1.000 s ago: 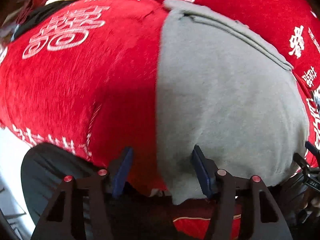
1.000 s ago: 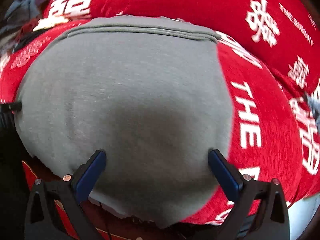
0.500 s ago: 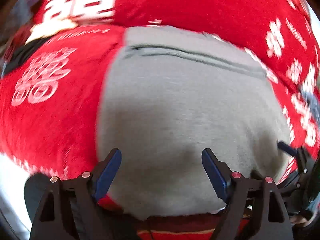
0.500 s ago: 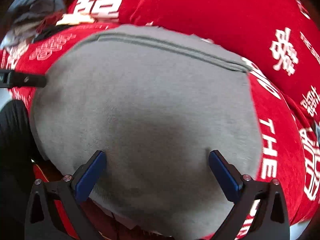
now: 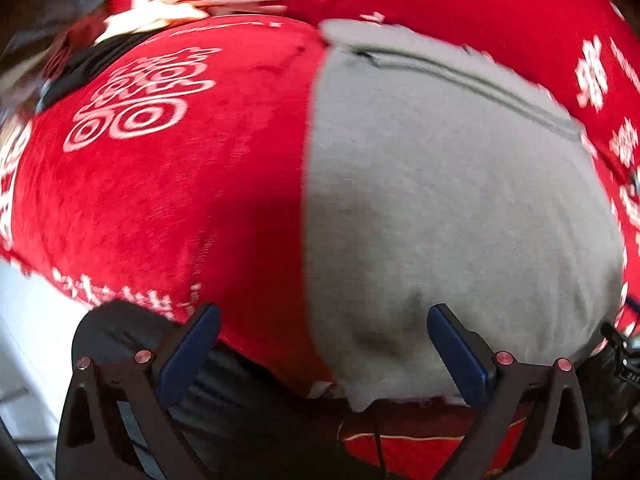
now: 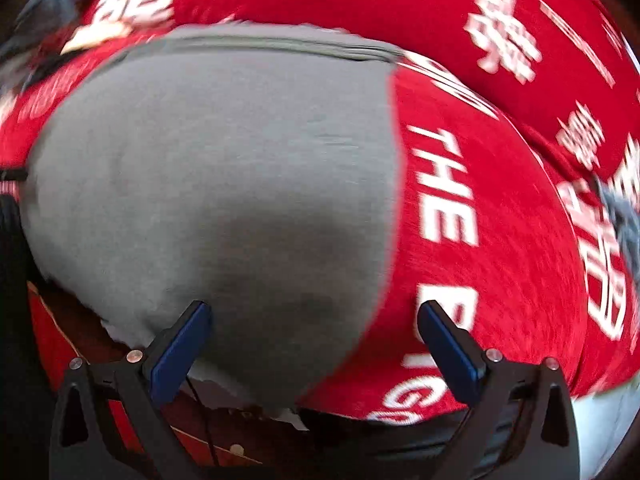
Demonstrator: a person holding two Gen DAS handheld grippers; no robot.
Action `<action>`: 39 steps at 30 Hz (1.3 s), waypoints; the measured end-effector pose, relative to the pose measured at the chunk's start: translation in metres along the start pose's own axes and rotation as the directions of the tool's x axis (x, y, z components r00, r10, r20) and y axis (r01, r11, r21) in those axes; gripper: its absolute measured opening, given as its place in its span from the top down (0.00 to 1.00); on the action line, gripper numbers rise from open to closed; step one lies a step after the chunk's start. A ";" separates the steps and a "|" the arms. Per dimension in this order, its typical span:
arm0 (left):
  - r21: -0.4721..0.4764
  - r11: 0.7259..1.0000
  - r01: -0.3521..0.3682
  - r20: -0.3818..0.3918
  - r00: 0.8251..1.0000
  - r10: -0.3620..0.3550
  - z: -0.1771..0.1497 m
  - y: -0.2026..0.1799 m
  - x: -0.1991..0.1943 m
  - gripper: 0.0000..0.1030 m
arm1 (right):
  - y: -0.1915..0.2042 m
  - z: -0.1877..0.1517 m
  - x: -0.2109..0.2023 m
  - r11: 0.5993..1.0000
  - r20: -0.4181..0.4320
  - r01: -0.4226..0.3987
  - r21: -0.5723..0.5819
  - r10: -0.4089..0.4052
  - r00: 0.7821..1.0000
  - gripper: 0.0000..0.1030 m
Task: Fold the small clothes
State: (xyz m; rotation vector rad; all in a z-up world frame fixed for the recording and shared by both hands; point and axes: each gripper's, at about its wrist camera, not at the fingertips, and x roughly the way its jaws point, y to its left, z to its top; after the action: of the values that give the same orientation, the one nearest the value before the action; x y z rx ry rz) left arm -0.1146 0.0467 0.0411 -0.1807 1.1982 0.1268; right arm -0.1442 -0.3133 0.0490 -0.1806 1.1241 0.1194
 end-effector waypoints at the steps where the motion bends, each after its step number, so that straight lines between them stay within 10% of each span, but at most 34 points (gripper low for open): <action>1: -0.015 1.000 -0.004 0.016 1.000 0.004 0.004 0.002 -0.001 0.00 | -0.004 0.004 -0.002 0.999 0.013 -0.013 0.036 0.013 1.000 0.01; 8: 0.144 0.989 0.016 0.174 0.984 -0.041 0.088 -0.073 -0.008 0.00 | 0.039 0.092 0.010 1.000 0.119 -0.011 -0.021 0.014 0.993 0.01; 12: 0.193 0.981 -0.015 0.120 0.993 -0.009 0.133 -0.105 0.038 0.00 | 0.057 0.135 0.041 0.997 0.056 -0.065 0.052 0.062 0.996 0.01; 16: 0.155 0.979 -0.134 0.109 0.987 0.118 0.157 -0.072 0.074 0.00 | 0.051 0.123 0.047 0.987 0.041 -0.110 0.114 0.106 0.994 0.01; 20: -0.142 0.984 0.108 0.045 0.994 -0.103 0.147 0.024 0.082 0.00 | 0.043 0.105 0.042 0.995 0.064 -0.069 0.078 0.064 0.996 0.01; 27: -0.120 0.971 0.205 0.131 0.973 -0.190 0.145 0.019 0.045 0.00 | 0.044 0.105 0.037 0.992 0.104 -0.083 0.095 0.073 0.992 0.01; 33: 0.086 0.993 0.079 0.139 0.986 -0.091 0.173 -0.042 0.064 0.00 | 0.050 0.108 0.040 0.997 0.098 -0.067 0.040 0.063 0.993 0.01; 39: -0.176 0.983 0.058 0.074 0.996 -0.046 0.194 0.035 0.105 0.00 | 0.029 0.115 0.033 0.995 0.106 -0.068 0.067 0.060 0.993 0.01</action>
State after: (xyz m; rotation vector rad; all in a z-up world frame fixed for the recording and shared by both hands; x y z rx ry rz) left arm 0.0936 0.1211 0.0086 -0.3610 1.1113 0.1932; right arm -0.0337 -0.2611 0.0649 -0.0746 1.0289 0.1447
